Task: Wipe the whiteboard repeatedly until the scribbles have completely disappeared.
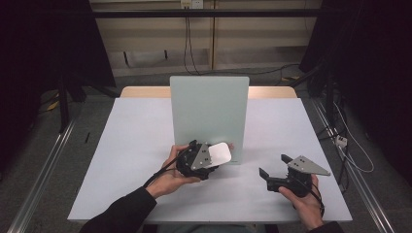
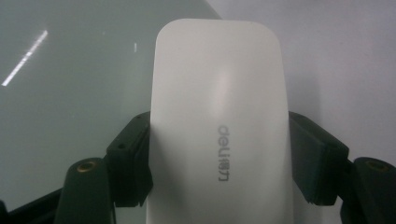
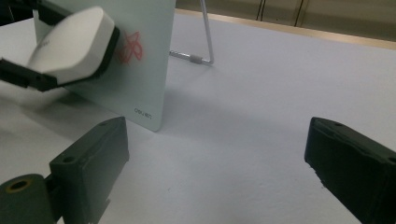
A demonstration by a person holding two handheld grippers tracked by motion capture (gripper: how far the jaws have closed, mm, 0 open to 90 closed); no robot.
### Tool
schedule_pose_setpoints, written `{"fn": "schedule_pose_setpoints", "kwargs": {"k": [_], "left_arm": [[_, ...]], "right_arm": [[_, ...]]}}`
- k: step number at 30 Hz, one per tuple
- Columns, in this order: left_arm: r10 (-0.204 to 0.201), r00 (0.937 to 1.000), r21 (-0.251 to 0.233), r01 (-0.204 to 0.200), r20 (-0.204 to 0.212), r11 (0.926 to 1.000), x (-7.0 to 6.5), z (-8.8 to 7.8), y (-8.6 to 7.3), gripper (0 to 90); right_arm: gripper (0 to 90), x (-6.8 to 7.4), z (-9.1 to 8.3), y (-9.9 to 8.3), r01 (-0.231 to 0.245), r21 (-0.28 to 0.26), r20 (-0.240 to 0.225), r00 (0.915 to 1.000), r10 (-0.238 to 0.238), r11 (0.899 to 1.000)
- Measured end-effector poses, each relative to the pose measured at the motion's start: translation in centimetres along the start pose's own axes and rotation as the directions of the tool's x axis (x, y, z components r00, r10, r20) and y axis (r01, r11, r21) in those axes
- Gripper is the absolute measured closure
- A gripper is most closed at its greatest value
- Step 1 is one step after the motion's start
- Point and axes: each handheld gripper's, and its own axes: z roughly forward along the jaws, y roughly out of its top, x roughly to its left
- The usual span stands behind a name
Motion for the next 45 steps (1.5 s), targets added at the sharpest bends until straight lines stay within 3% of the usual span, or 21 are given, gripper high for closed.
{"fn": "schedule_pose_setpoints", "kwargs": {"k": [5,9,12,14,21,24,34,35,39,45], "left_arm": [[-0.018,0.9984,-0.038,0.016,-0.054,0.9992,1.7,-1.5,0.7,31.2],[-0.032,0.9979,-0.054,0.029,-0.056,0.9981,2.2,-1.8,0.9,31.2],[-0.017,0.9979,-0.051,0.014,-0.062,0.9986,1.9,-1.6,0.8,31.2],[-0.025,0.9985,-0.045,0.023,-0.049,0.9987,1.5,-1.2,0.6,31.2],[0.003,1.0000,-0.008,-0.003,0.000,1.0000,-0.2,0.5,0.5,31.2],[0.025,0.9995,0.012,-0.025,0.020,0.9996,-0.9,1.3,0.6,31.2],[0.044,0.9963,0.050,-0.048,0.074,0.9976,-2.3,2.9,0.7,31.2],[0.060,0.9954,0.054,-0.064,0.074,0.9965,-2.3,3.0,0.8,31.2],[0.048,0.9950,0.051,-0.053,0.087,0.9973,-2.2,3.2,1.1,31.2],[0.027,0.9987,0.020,-0.027,0.044,0.9994,-1.0,2.3,2.0,31.2]], "right_arm": [[6.4,0.0,0.0,0.0,-0.002,0.004,0.002,1.0000,0.002,1.000],[6.4,0.0,0.1,0.0,0.001,0.003,0.001,1.0000,-0.001,1.000],[6.4,0.0,0.0,0.0,0.000,0.003,0.000,1.0000,0.000,1.000],[6.4,0.0,0.0,0.0,-0.001,0.003,0.001,1.0000,0.001,1.000],[6.4,0.0,0.0,0.0,0.003,0.001,-0.001,1.0000,-0.003,1.000],[6.4,0.0,0.0,0.0,-0.002,0.003,0.000,1.0000,0.002,1.000],[6.4,0.0,0.0,0.0,0.000,0.001,-0.001,1.0000,0.000,1.000],[6.4,0.0,0.0,0.0,0.000,0.001,-0.001,1.0000,0.000,1.000],[6.4,0.0,0.0,0.0,0.000,0.001,-0.001,1.0000,0.000,1.000],[6.4,0.0,0.0,0.0,-0.001,0.000,-0.001,1.0000,0.001,1.000]]}}
